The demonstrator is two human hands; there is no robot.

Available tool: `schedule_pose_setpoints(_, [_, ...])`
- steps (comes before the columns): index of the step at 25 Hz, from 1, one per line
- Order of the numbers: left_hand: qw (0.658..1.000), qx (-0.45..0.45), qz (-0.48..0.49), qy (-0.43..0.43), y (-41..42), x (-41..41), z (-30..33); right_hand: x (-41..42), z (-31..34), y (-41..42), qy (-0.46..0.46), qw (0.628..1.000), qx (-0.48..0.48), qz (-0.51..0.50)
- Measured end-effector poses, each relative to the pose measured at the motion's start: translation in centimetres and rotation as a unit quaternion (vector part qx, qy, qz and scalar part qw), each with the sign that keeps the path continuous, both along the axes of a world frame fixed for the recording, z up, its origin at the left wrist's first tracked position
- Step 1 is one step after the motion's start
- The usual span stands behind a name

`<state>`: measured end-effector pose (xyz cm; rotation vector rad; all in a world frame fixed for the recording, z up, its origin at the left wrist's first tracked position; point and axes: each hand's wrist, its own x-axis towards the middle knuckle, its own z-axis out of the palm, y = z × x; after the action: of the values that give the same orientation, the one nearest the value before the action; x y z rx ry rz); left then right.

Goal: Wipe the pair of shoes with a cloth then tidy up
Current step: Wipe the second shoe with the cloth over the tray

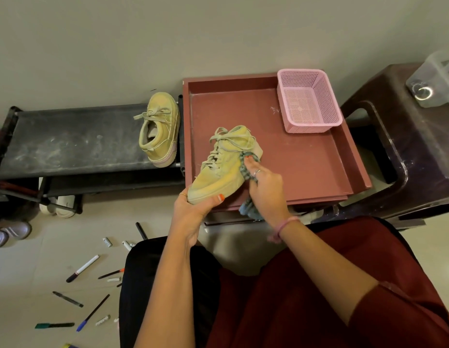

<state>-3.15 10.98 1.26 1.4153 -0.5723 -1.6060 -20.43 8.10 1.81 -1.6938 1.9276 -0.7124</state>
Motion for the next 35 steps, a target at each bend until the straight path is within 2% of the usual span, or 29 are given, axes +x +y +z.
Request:
schedule_pose_setpoints(3, [1.0, -0.002, -0.018, -0.001, -0.2, -0.2, -0.3, 0.3, 0.3, 4.0, 0.05, 0.987, -0.109, 0.107])
schedule_pose_setpoints(6, [0.998, -0.01, -0.053, -0.016, -0.5, -0.8, 0.0, -0.9, -0.1, 3.8, 0.103, 0.974, -0.154, 0.13])
schedule_pose_setpoints(10, [0.991, -0.048, -0.035, -0.123, -0.1, -1.9, 1.1, -0.4, 0.0, 3.5, 0.151, 0.954, -0.205, 0.157])
schedule_pose_setpoints(12, [0.978, -0.055, -0.001, -0.203, 0.0, -2.3, 1.3, -0.7, -0.5, 3.9, 0.154, 0.946, -0.21, 0.191])
schedule_pose_setpoints(14, [0.968, -0.059, -0.002, -0.243, -0.3, -2.5, 1.4, -1.5, -0.5, 2.6, 0.153, 0.938, -0.214, 0.224])
schedule_pose_setpoints(18, [0.963, -0.085, -0.011, -0.257, -1.1, -2.5, 1.5, -2.2, 0.8, -0.1, 0.18, 0.911, -0.224, 0.297])
schedule_pose_setpoints(21, [0.958, -0.092, -0.023, -0.27, -1.0, -2.4, 1.5, -3.3, 1.0, -0.5, 0.158, 0.917, -0.183, 0.317])
schedule_pose_setpoints(24, [0.947, -0.092, -0.039, -0.306, -1.1, -2.4, 1.2, -3.6, 0.9, -0.9, 0.074, 0.943, -0.126, 0.298])
schedule_pose_setpoints(26, [0.94, -0.094, -0.043, -0.325, -1.2, -2.4, 1.1, -3.4, 1.0, -1.1, 0.049, 0.954, -0.106, 0.276])
schedule_pose_setpoints(30, [0.926, -0.11, -0.072, -0.353, -1.5, -2.4, 1.0, -3.6, 1.8, -2.9, 0.119, 0.953, -0.067, 0.271])
schedule_pose_setpoints(32, [0.927, -0.107, -0.077, -0.352, -1.5, -2.5, 1.0, -4.0, 2.6, -4.8, 0.143, 0.964, -0.045, 0.218])
schedule_pose_setpoints(35, [0.928, -0.097, -0.076, -0.352, -1.6, -2.3, 0.9, -4.0, 3.5, -7.5, 0.108, 0.987, -0.085, 0.086])
